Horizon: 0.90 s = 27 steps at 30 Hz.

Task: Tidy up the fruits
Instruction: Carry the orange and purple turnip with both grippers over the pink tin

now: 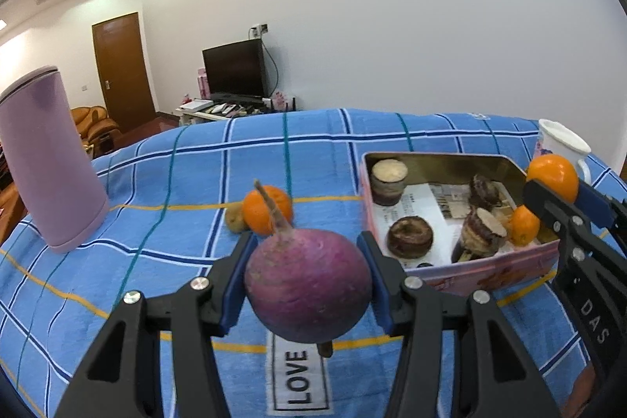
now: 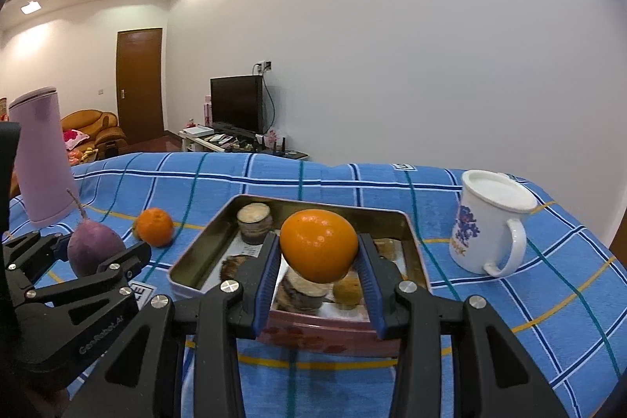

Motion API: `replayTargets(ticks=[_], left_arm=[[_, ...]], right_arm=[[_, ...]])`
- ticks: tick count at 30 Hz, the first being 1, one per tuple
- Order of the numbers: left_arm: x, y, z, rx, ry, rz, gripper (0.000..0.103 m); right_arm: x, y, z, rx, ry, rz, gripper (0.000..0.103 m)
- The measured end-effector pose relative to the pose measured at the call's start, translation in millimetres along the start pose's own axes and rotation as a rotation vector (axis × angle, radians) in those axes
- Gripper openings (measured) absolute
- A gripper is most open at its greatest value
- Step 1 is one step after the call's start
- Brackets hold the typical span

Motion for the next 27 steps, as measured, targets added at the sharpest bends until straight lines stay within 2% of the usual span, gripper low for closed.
replayTargets(ticks=[20, 27], left_arm=[[6.2, -1.4, 39.8, -0.095, -0.046, 0.001, 0.054], [16.4, -8.2, 52.9, -0.136, -0.053, -0.013, 0.054]], right_arm=[[1.9, 1.1, 41.9, -0.063, -0.052, -0.002, 0.041], [3.3, -4.3, 67.1, -0.111, -0.094, -0.014, 0.041]])
Point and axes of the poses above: each gripper's, at about its wrist camera, not at the fingertips, and y roughly against the way its jaws point, z to its right, x to its top, the point moved 3 cm from there along -y, roughly the way its jaws point, and after that the axes turned 5 degrees about -z, right-handed, at the moved point
